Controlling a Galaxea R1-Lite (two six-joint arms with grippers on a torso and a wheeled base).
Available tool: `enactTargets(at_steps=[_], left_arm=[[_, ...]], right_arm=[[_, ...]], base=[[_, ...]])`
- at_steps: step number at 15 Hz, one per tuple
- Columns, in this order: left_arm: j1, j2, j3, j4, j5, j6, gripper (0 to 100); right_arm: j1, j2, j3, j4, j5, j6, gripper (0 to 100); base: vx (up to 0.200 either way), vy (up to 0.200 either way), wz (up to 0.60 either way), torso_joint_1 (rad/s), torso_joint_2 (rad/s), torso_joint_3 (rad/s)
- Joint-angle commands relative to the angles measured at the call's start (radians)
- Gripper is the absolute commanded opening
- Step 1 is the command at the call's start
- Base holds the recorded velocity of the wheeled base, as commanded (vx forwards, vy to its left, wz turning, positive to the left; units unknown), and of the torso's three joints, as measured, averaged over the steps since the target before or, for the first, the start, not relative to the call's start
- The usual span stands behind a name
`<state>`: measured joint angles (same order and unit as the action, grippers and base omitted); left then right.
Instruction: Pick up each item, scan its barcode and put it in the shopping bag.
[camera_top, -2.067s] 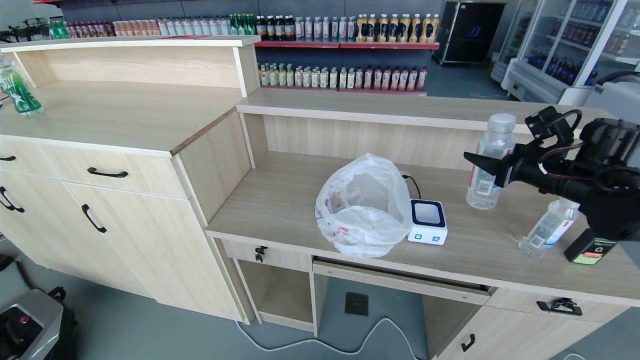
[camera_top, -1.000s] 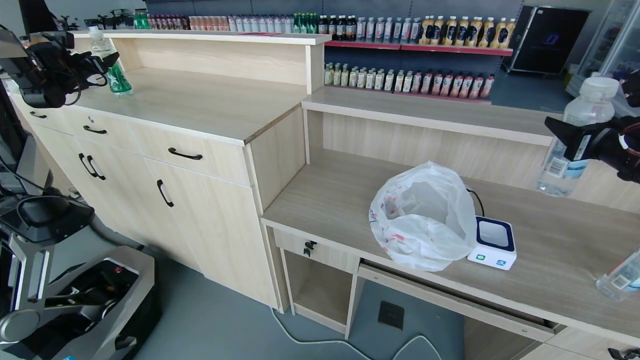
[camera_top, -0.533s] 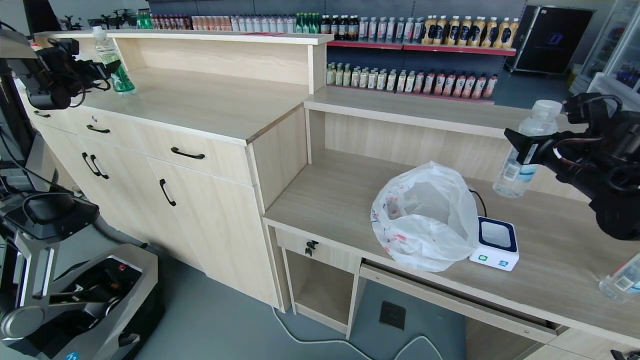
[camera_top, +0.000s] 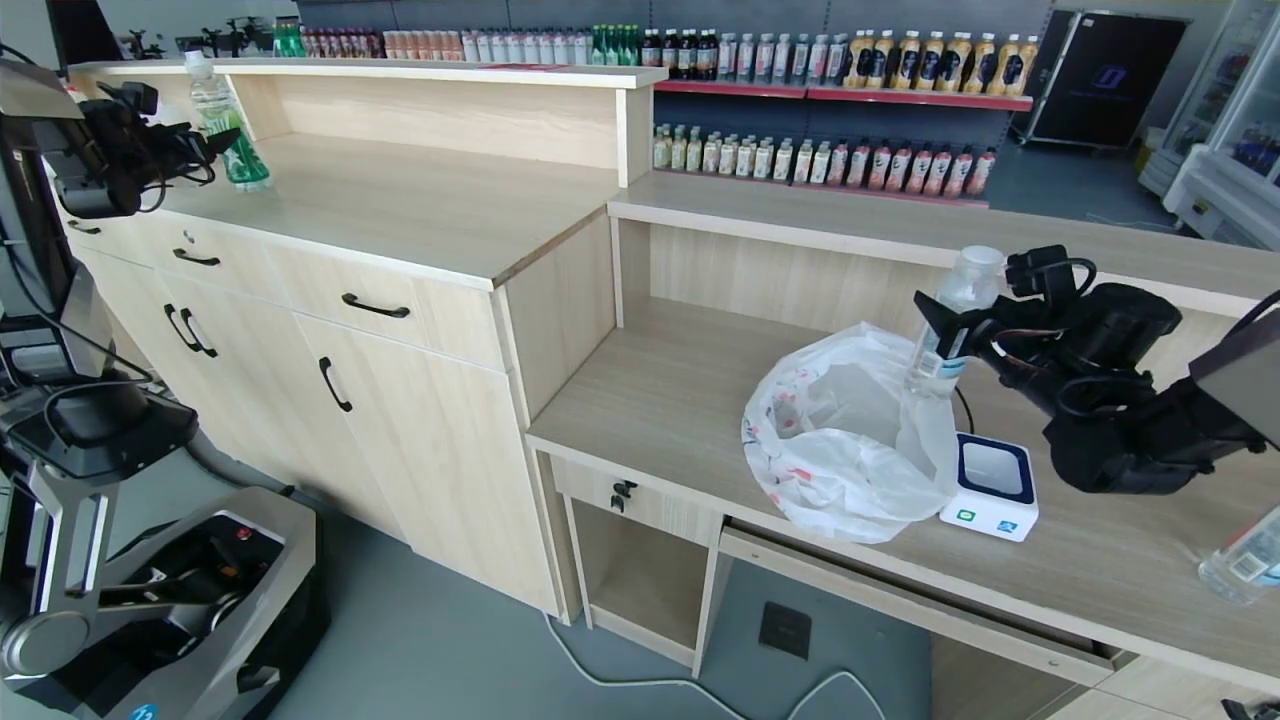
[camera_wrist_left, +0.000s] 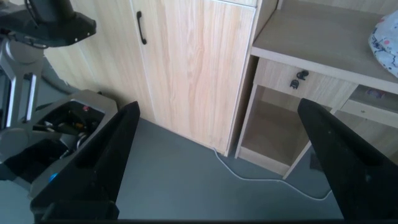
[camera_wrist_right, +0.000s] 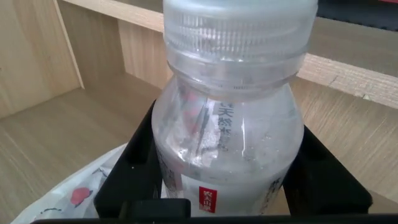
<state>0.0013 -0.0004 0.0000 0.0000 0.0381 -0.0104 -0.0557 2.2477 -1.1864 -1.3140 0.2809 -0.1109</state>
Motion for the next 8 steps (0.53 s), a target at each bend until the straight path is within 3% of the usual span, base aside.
enactTargets(at_steps=[1,8], left_arm=[[0.000,0.000,0.000,0.000,0.000,0.000,100],[0.000,0.000,0.000,0.000,0.000,0.000,100]], right_arm=[[0.002,0.110,-0.061,-0.044,0.003,-0.001,0],[0.027,0.217,-0.188,-0.037,0.038,0.000,0]], base=[[0.000,0.000,0.00,0.000,0.00,0.000],[0.000,0.000,0.00,0.000,0.00,0.000]])
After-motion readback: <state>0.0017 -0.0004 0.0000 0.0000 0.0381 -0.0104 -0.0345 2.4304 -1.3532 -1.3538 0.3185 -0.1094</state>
